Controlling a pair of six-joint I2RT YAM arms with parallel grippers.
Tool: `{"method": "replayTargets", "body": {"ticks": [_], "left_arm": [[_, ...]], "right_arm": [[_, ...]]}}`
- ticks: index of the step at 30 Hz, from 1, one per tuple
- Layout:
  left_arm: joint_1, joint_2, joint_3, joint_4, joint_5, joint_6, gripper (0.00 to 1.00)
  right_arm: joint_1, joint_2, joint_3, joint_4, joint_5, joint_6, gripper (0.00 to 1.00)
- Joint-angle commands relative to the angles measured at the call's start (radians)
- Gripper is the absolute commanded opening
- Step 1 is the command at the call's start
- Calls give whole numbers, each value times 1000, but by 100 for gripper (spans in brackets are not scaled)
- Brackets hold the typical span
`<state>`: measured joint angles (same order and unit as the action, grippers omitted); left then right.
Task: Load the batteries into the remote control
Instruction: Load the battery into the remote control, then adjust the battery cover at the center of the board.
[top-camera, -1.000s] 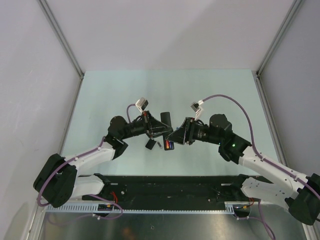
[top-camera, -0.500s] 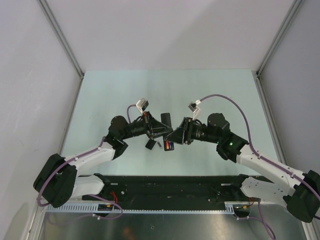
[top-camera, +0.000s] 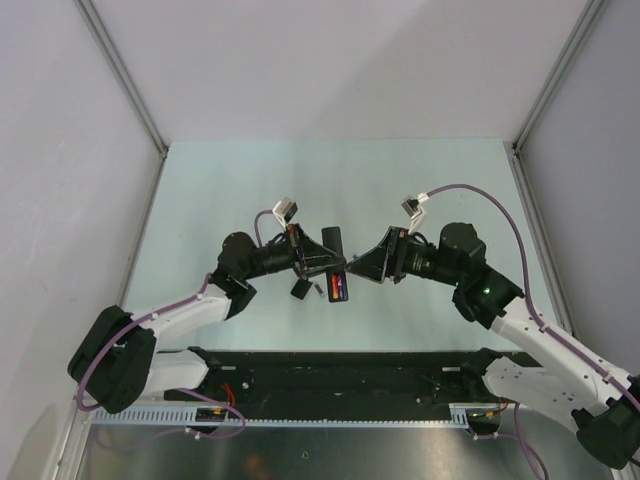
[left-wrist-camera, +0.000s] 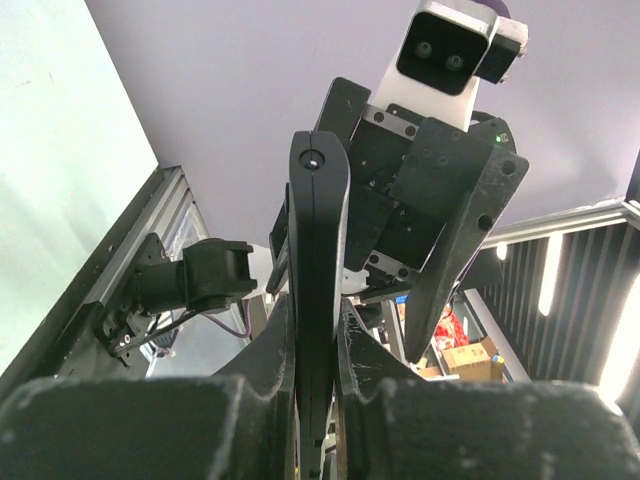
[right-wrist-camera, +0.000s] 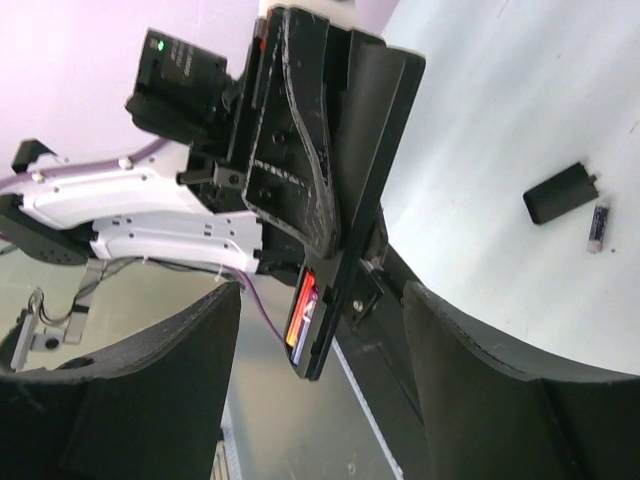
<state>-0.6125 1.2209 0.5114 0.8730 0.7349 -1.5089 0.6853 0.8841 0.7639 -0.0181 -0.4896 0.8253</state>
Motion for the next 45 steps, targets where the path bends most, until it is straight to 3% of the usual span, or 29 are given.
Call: {"method": "replayTargets", "body": {"ticks": [1,5,10,15,18,21,22,25,31,34,45], "left_arm": [[5,-4,4,52,-3,21,0],[16,-20,-5,54,-14,41,0],[114,-70,-103,52,-25,68,0],[221,-224,-207,23,-20,94,0],[264,-334,-237,-49,-20,137,0],[295,-427,-234,-156,-8,202,0],[301,-448,-231,-182,0,216,0],[304,-478,-224,-227,20,246,0],[303,-501,-214,-230,37,223,0],[301,-506,-195,-230,47,216,0],[283,-520,-198,-230,43,210,0]], "right_arm": [[14,-4,26,-60,-47,-41,70],[14,-57,26,-123,55,-75,70],[-18,-86,26,-277,317,-136,68],[11,91,26,-332,448,-184,63],[111,183,28,-270,534,-216,62],[155,329,52,-186,511,-193,59],[163,395,63,-151,511,-187,52],[200,525,124,-91,511,-167,46],[241,717,239,7,442,-77,44],[255,792,293,9,447,-11,42],[300,986,474,-222,562,78,35]]}}
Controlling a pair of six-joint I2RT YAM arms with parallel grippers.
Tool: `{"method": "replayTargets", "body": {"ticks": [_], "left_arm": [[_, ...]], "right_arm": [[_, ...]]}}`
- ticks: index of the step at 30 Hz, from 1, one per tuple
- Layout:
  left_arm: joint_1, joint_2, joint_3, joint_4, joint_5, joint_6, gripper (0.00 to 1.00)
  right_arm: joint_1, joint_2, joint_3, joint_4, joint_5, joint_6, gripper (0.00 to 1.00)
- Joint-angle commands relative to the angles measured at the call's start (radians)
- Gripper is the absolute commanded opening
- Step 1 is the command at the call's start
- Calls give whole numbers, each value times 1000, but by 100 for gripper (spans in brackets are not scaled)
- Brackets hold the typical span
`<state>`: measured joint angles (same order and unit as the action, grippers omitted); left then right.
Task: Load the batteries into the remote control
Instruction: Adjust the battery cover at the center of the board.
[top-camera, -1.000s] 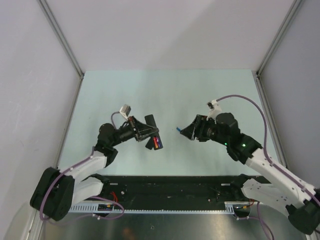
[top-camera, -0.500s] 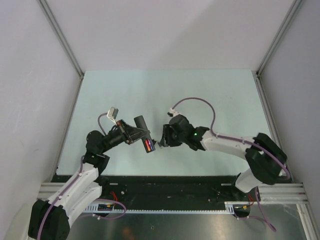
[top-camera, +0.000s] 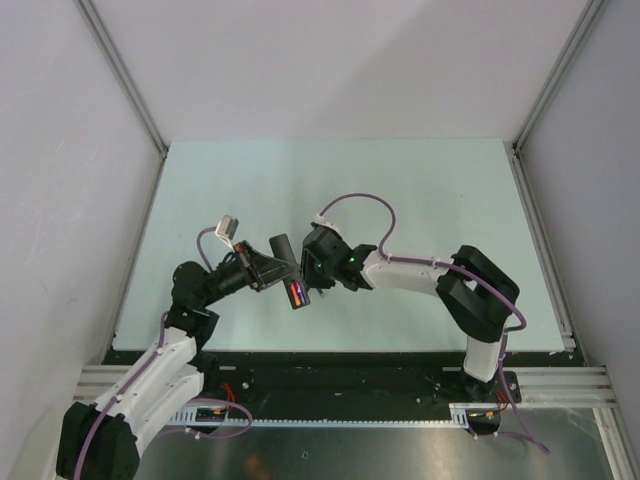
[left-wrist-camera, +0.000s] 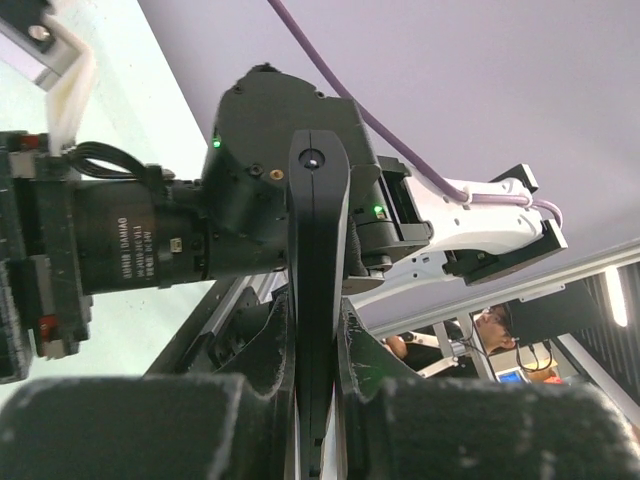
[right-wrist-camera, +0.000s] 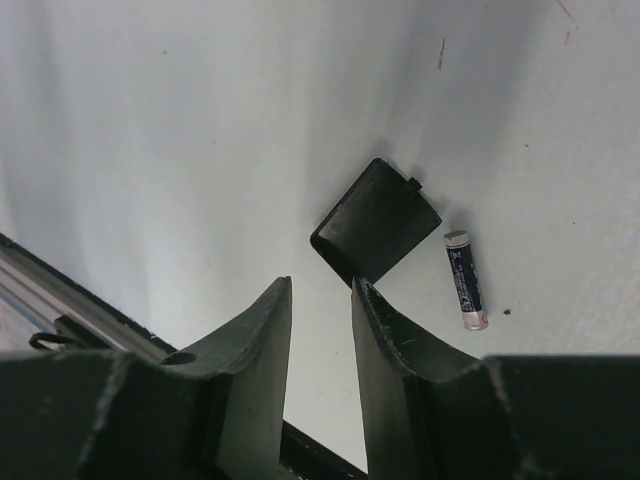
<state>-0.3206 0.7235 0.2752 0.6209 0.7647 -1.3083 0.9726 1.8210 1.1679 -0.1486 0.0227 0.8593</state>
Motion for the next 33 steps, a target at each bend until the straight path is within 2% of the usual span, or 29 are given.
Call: {"method": "replayTargets", "body": {"ticks": [1,11,22,33], "left_arm": [[-11,-22,36,22,13,9,0],[-21,-29,9,22,2,9,0],[-21,-21,7,22,1,9,0],[-23,-22,9,22,-1,7,0]], "right_arm": [[12,58,78,-103,51,49,34],[12,101,85,-164,78,70,37],[-8,147,104,-123,56,75,39],[-17,195,127,-186,63,86,27]]}}
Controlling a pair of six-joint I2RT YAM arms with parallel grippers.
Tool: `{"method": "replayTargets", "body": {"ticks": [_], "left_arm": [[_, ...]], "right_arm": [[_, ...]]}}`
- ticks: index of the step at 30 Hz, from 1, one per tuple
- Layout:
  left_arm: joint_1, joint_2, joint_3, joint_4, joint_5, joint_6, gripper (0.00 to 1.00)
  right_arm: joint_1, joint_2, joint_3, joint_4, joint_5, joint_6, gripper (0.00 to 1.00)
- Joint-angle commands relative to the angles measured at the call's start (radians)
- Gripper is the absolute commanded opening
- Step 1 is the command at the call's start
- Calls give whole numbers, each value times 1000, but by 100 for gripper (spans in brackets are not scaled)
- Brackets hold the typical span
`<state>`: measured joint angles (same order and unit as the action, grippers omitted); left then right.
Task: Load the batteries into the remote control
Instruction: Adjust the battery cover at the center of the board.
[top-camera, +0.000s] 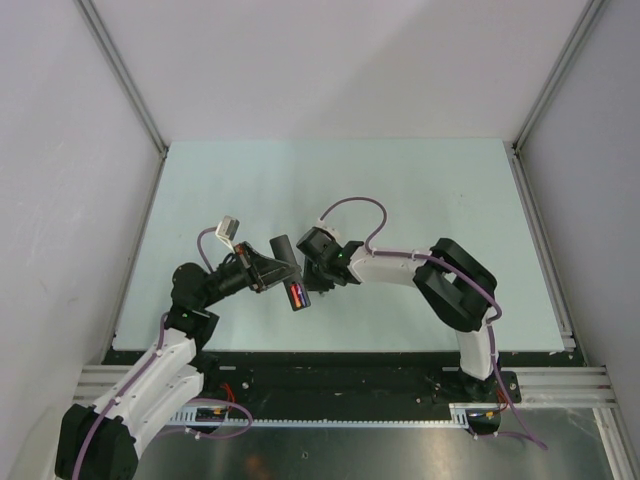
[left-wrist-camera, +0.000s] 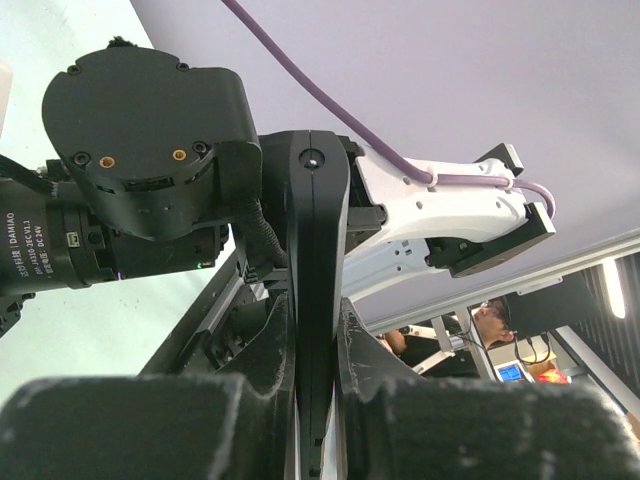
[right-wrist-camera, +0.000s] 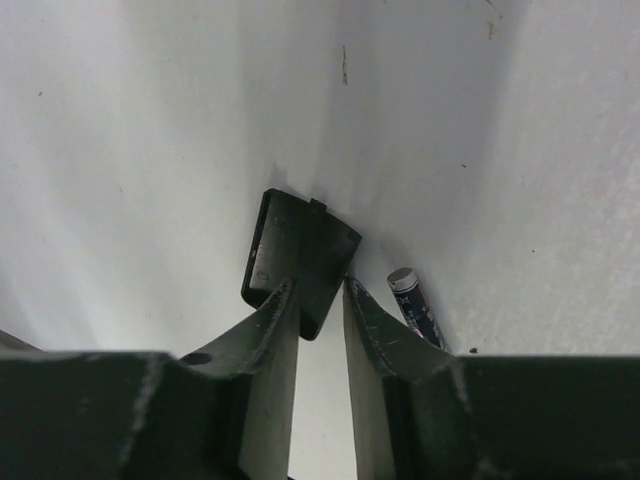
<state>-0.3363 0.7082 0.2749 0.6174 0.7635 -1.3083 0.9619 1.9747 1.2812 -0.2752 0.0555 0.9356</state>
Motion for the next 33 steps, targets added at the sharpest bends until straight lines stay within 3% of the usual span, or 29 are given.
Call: {"method": "replayTargets", "body": {"ticks": [1,14,17,23,28,33], "left_arm": [[-7,-9,9,25,0,7,0],[-9,-10,4,25,-3,6,0],[-9,-10,12,25,0,4,0],[-9,-7,35,25,3,1,0],[-9,-6,52,25,0,1,0],[-9,-6,43,25,-10,6,0]], "right_arm": [[-3,45,15,-64,32,8,27],[-23,72,26,-124,26,-41,0],[-32,44,26,-128,30,-52,0],[-74,-163,26,-220,90,-112,0],[-140,-341,26,-355,199,-253,0],[-222,-361,30,-499,331,-423,0]]}}
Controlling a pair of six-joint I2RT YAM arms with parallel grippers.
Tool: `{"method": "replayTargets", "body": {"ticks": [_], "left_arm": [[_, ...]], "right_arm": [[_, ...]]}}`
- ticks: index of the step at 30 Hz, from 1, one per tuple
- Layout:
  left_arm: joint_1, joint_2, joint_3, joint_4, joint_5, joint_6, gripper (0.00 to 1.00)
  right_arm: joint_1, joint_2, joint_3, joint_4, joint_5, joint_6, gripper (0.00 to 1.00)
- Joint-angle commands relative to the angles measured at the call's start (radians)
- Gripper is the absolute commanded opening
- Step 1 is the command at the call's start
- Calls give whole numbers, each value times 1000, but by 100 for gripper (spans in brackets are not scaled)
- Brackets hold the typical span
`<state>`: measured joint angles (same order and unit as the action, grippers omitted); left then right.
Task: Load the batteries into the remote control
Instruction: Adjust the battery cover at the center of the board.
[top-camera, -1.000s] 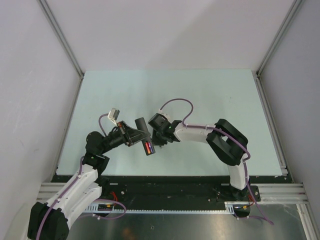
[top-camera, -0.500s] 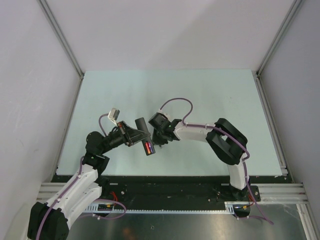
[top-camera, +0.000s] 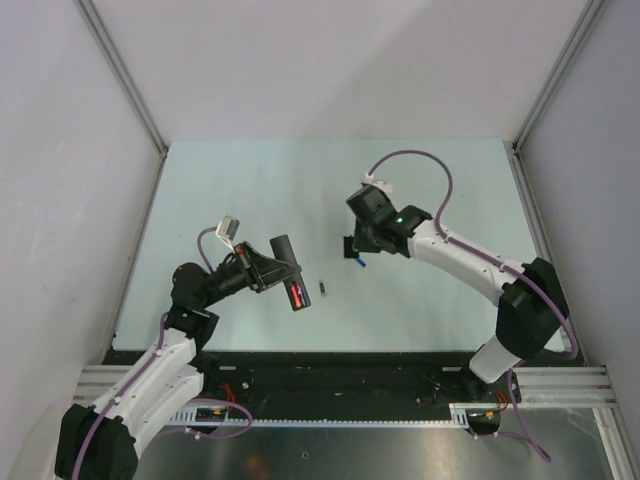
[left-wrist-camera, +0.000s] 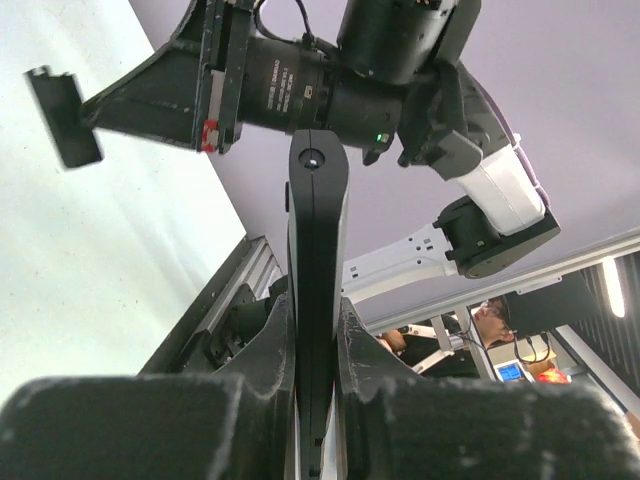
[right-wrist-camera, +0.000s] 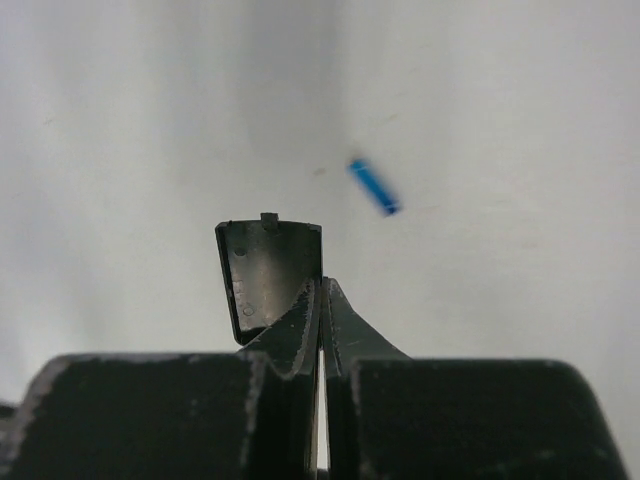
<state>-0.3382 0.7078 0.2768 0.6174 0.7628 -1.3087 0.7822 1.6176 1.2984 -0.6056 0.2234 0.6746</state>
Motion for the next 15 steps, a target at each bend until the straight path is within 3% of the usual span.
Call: {"method": "replayTargets", "body": {"ticks": [1,11,15], "left_arm": [[-7,-4,36,25,-10,6,0],[-8,-7,21,25,-23,11,0],[-12,-7,18,25,-25,12,0]], "right_arm": [[-46,1,13,-219,197,-209,0],[-12,77,35,-390,796,-267,0],[8,171,67,-480,921,-245,0]]}}
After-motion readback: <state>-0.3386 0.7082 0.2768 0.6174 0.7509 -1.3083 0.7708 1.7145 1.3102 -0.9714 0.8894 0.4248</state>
